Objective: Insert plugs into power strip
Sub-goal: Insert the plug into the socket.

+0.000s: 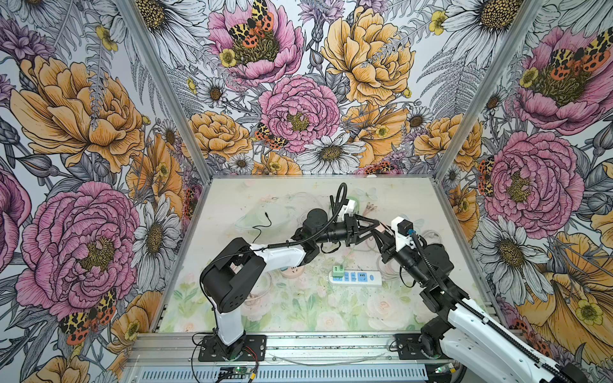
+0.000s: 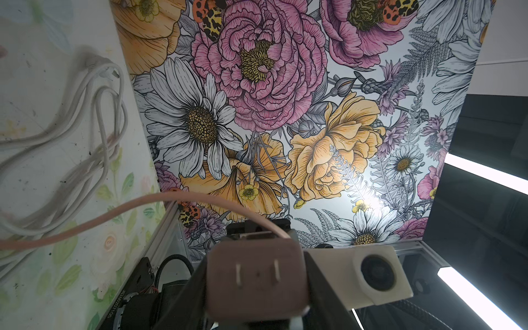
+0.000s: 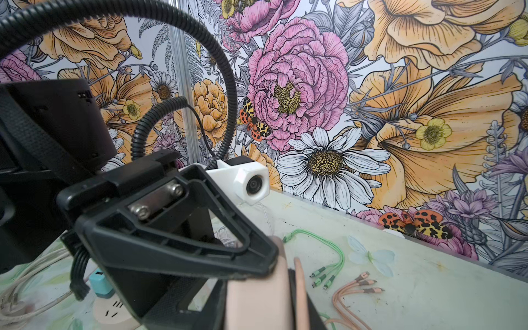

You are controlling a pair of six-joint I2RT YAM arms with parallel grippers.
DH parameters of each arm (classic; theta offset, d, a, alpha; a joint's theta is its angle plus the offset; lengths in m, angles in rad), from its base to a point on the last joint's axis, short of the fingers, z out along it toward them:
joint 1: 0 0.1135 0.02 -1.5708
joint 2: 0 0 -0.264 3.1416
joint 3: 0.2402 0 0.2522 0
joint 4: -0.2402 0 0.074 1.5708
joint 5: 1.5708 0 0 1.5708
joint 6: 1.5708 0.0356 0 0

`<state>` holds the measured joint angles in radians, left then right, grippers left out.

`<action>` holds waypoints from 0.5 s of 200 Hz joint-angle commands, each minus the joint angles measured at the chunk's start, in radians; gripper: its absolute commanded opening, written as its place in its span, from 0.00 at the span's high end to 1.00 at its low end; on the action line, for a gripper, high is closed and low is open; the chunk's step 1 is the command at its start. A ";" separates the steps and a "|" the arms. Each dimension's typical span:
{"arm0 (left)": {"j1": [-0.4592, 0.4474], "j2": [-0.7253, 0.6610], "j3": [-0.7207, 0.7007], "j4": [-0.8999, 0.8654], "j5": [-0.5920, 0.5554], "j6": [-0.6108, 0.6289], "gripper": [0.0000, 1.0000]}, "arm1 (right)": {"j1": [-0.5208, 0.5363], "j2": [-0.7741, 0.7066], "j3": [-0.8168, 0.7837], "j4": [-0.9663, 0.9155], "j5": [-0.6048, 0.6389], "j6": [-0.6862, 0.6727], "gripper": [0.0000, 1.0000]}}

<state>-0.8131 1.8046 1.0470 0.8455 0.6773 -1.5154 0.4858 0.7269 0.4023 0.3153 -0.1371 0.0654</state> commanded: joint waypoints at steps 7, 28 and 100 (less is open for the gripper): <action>0.017 -0.036 0.025 0.000 0.026 0.082 0.35 | 0.000 -0.003 0.109 -0.173 -0.014 -0.031 1.00; 0.044 -0.110 0.006 -0.272 -0.006 0.259 0.01 | -0.015 0.022 0.206 -0.325 0.022 -0.074 1.00; 0.159 -0.360 0.105 -1.166 -0.360 0.834 0.01 | -0.055 0.194 0.536 -0.831 -0.150 -0.373 1.00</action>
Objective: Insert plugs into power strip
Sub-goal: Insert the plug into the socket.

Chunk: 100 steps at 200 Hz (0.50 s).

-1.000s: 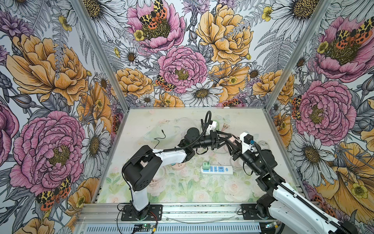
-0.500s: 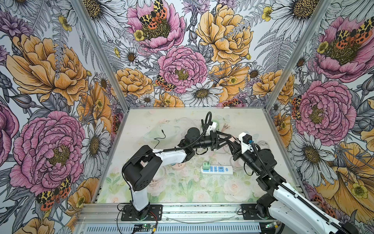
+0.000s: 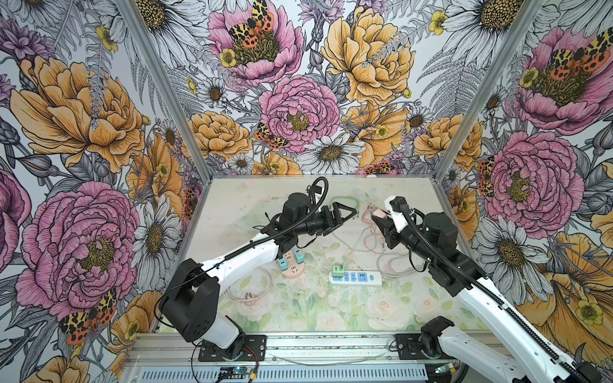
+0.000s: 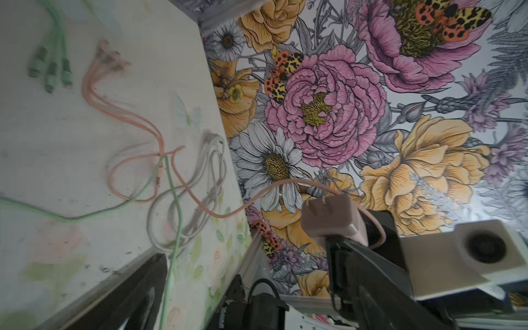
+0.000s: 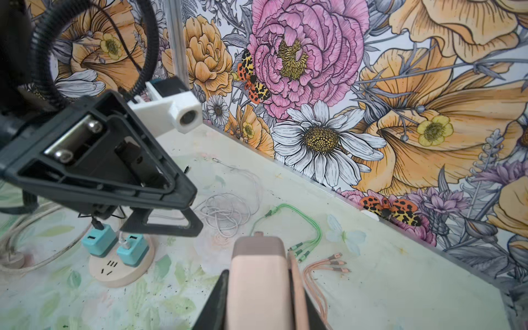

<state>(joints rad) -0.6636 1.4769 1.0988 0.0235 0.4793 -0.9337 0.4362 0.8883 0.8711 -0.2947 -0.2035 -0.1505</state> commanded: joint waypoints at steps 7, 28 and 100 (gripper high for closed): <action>0.025 -0.040 0.047 -0.343 -0.158 0.257 0.01 | -0.008 0.048 0.083 -0.269 -0.078 -0.190 1.00; 0.063 -0.055 0.044 -0.363 -0.153 0.299 0.01 | -0.021 0.127 0.141 -0.445 -0.050 -0.275 1.00; 0.102 0.019 0.094 -0.385 -0.067 0.403 0.01 | -0.017 0.251 0.260 -0.772 -0.094 -0.406 1.00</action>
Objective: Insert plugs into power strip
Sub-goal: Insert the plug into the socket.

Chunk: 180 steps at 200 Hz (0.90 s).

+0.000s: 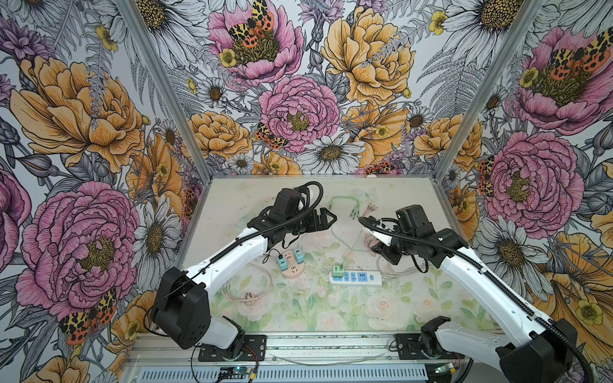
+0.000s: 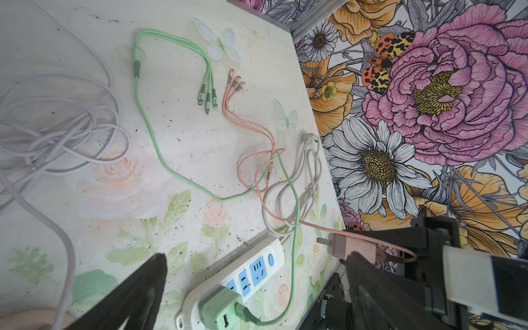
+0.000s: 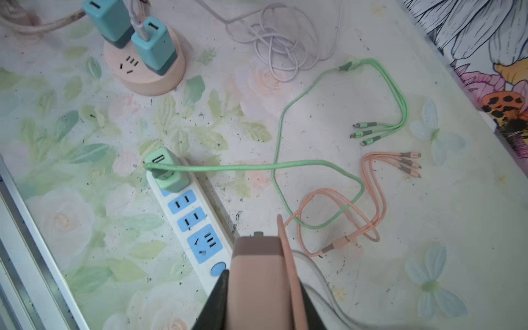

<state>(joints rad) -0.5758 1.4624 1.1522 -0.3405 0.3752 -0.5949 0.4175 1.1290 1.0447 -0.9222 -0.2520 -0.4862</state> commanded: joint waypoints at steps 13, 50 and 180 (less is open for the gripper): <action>0.019 0.049 0.047 -0.011 0.054 0.072 0.01 | 0.012 0.049 0.110 -0.214 -0.033 -0.082 1.00; 0.034 0.084 0.041 0.047 0.108 0.065 0.01 | 0.070 0.129 0.107 -0.255 -0.077 -0.123 1.00; 0.075 0.125 -0.009 0.134 0.200 0.036 0.01 | 0.110 0.391 0.131 -0.184 0.012 -0.240 1.00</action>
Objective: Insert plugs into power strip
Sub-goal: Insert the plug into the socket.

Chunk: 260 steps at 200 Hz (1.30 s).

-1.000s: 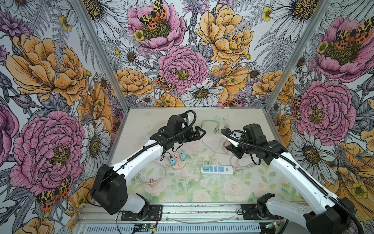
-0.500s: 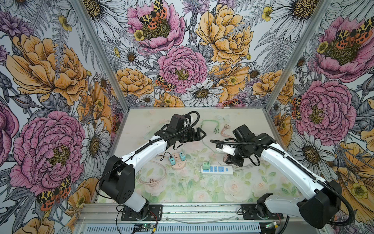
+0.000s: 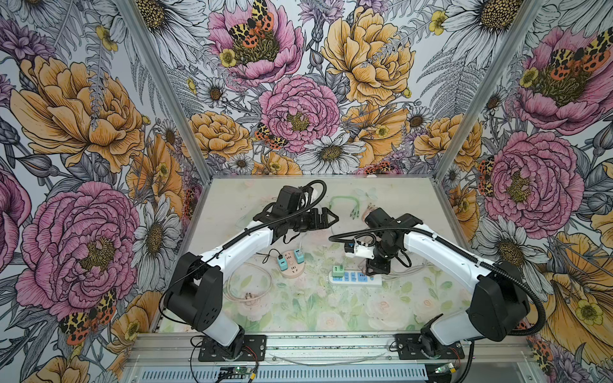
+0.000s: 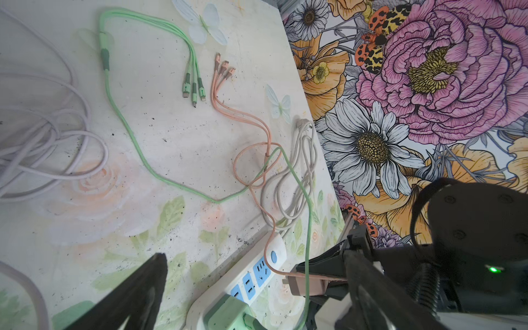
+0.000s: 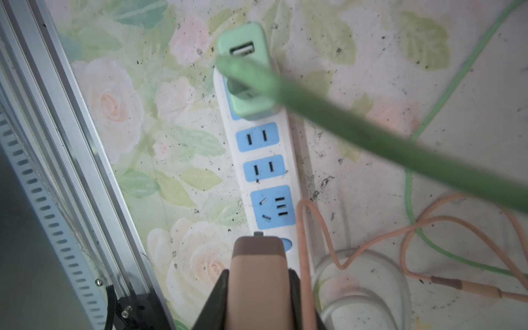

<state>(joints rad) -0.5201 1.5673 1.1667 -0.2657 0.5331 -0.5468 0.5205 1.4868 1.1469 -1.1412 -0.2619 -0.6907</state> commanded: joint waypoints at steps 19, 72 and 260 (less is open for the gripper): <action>0.029 0.019 -0.036 0.072 0.052 -0.019 0.01 | 0.017 0.076 0.034 0.037 0.044 -0.048 1.00; 0.047 0.017 -0.040 0.082 0.065 -0.019 0.01 | 0.051 0.139 0.045 0.049 0.095 -0.070 1.00; 0.053 -0.010 -0.074 0.102 0.079 -0.038 0.01 | 0.123 0.109 -0.032 0.069 0.174 -0.072 1.00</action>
<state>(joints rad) -0.4744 1.5784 1.1046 -0.1837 0.5892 -0.5774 0.6350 1.6203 1.1503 -1.0561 -0.1009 -0.7650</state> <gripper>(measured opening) 0.986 0.294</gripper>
